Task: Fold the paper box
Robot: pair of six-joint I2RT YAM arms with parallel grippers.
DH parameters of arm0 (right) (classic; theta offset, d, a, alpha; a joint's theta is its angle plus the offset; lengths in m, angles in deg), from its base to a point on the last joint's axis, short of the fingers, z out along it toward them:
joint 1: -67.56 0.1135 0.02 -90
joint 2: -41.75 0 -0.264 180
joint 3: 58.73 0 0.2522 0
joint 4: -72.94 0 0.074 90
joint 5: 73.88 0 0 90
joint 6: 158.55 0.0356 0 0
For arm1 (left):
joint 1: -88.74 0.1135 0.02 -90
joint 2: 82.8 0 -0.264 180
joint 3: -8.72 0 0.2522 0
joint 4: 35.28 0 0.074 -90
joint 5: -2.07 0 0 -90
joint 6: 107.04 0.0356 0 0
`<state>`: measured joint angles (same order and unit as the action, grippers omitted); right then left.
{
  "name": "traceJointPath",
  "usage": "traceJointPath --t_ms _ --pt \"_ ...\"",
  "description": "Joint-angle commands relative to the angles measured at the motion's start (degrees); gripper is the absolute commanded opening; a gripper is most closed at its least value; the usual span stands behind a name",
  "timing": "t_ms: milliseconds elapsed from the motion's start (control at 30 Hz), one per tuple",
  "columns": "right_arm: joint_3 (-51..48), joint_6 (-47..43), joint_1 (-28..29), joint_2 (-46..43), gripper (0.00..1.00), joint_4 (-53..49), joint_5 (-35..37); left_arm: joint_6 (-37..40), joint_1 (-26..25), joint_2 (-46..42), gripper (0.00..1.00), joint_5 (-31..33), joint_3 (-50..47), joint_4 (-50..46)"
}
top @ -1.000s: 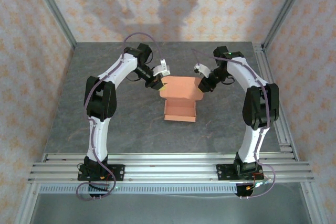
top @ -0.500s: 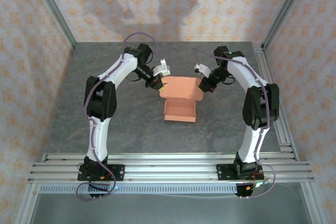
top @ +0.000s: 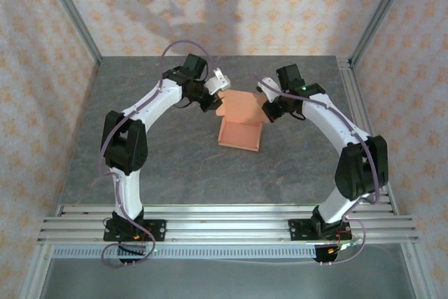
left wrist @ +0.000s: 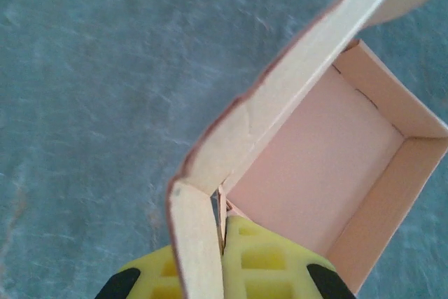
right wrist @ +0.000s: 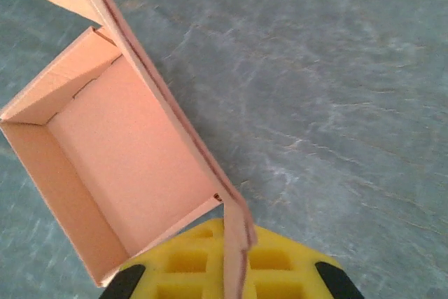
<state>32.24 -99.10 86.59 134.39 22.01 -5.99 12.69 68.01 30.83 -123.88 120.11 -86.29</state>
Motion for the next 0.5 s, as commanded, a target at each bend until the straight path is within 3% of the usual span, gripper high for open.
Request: traceJointPath --t_ms 0,133,333,467 --pt "-3.56 10.43 2.0 -3.36 0.0 12.8 6.8 -13.76 -3.93 0.14 0.0 7.62 0.73 6.27" --pt "-9.25 18.92 3.42 -5.82 0.0 20.56 11.68 -21.46 -6.69 -0.06 0.0 13.73 -0.43 8.86" --pt "-14.59 33.99 3.91 -7.25 0.0 29.01 20.37 -30.18 -9.35 -1.11 0.0 16.29 -1.69 12.0" --pt "-18.71 42.05 4.29 -8.91 0.0 36.36 22.27 -33.62 -10.09 -0.57 0.0 16.65 -1.54 12.56"
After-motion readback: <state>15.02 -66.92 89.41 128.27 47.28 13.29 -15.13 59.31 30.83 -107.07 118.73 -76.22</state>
